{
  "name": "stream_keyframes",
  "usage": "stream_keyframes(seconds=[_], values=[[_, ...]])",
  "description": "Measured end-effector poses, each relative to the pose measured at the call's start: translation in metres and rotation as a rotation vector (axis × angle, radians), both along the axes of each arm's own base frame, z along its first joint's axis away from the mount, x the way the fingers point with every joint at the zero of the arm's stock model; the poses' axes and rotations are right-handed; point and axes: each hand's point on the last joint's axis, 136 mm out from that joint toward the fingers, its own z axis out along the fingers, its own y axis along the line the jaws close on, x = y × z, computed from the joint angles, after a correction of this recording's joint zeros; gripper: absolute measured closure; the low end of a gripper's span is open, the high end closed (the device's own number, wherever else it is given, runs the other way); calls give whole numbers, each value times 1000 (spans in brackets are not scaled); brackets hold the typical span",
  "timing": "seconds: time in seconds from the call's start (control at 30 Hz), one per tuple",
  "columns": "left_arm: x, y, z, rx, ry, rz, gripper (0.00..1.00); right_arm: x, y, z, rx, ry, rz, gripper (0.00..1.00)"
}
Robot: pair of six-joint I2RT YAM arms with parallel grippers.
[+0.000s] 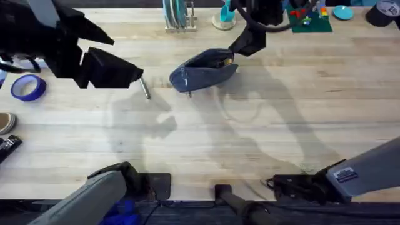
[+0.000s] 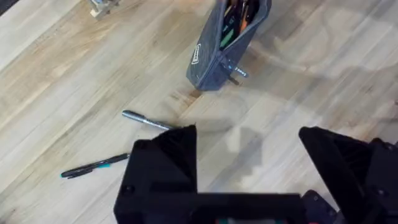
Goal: Unzip the bag, pick up the pens from the table one at a time and place them inside, then zip the bag closed.
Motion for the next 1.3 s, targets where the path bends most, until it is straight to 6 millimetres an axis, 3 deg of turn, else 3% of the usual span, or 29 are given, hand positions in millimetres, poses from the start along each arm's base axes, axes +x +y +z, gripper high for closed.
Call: stream_keyframes(seconds=[0.07,0.4,0.8,1.0,1.13,1.3], values=[[0,0,0,0,0,0,4,-5,-7,2,21,71,-127,5],[0,0,0,0,0,0,4,-12,-38,10,73,209,-410,5],[-6,-2,-2,-20,43,15,4,-29,-47,53,184,181,-540,5],[-6,-2,-2,-31,55,34,4,-36,-50,65,221,177,-577,5],[-6,-2,-2,-40,65,49,5,-47,-53,60,224,219,-621,5],[-6,-2,-2,-44,70,57,5,-72,-62,31,142,368,-688,5]])
